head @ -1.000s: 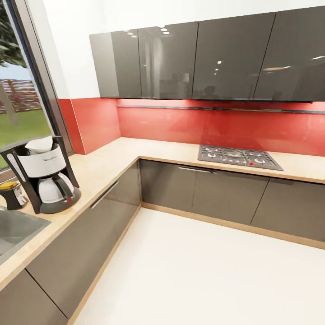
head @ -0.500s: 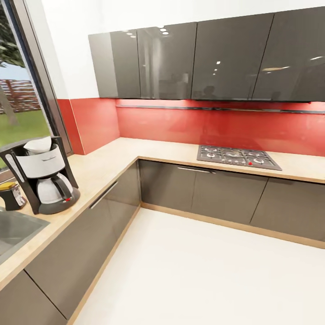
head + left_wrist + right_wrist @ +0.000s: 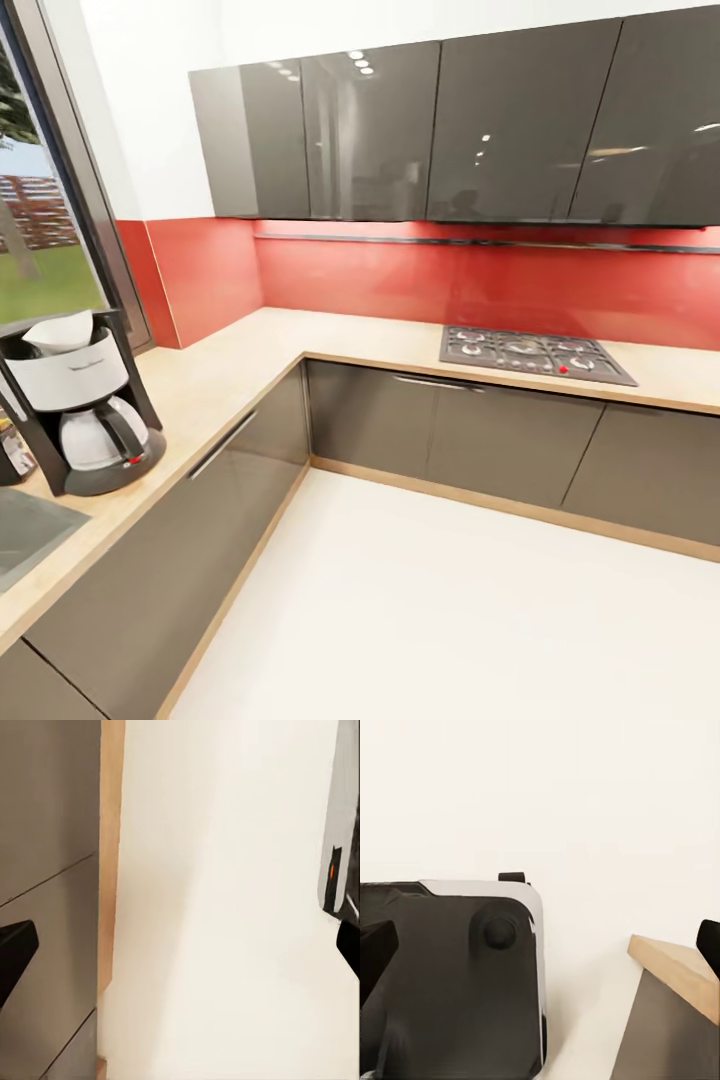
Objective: Set up a coffee station on the kitchen countertop: keep the coffee maker on the countertop, move the bottle of coffee from the kitchen shelf to the counter next to the coffee maker, place a paper coffee filter on top of the coffee maker, put the saucer next to the coffee maker with the coffee cup on the saucer, and place the electric kettle next to the coffee maker.
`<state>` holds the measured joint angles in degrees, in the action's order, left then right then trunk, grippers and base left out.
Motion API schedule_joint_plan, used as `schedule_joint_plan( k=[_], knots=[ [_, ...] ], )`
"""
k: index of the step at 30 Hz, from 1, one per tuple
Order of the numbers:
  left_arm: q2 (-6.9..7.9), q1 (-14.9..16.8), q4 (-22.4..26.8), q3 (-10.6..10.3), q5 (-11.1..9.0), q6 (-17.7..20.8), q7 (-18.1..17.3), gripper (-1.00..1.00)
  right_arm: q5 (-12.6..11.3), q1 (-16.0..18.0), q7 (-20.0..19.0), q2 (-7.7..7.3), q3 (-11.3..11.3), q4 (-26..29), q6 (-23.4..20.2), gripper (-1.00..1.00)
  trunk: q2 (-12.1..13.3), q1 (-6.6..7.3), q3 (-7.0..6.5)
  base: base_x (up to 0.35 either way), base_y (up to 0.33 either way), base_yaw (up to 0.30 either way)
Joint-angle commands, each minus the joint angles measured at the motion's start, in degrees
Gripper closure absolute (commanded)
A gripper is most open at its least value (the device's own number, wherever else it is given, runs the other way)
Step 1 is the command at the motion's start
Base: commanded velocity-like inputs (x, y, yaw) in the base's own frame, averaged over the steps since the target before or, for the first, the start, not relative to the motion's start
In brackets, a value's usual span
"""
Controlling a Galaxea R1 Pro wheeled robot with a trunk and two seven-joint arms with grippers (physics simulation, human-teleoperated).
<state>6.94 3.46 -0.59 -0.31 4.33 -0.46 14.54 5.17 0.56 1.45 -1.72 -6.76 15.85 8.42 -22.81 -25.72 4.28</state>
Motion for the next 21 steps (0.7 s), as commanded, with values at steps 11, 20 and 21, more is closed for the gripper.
schedule_joint_plan(
  k=[11,20,21],
  knots=[
    [0.16,0.06,0.19,-0.41,0.63,-0.55,-9.77,-1.00,0.54,0.05,0.05,0.11,-0.60,-1.61,0.29,-1.00,-0.11,-0.06,0.12,0.337,-0.028,0.000],
    [0.09,0.06,0.24,-0.31,0.57,-0.60,-9.77,-1.00,0.54,0.05,0.05,0.14,-0.55,-1.69,0.28,-1.00,-0.11,-0.06,0.12,0.316,-0.170,0.000],
    [0.09,0.06,0.24,-0.31,0.53,-0.60,-9.75,-1.00,0.54,0.05,0.05,0.14,-0.55,-1.66,0.28,-1.00,-0.11,-0.06,0.12,0.309,-0.186,0.000]
  ],
)
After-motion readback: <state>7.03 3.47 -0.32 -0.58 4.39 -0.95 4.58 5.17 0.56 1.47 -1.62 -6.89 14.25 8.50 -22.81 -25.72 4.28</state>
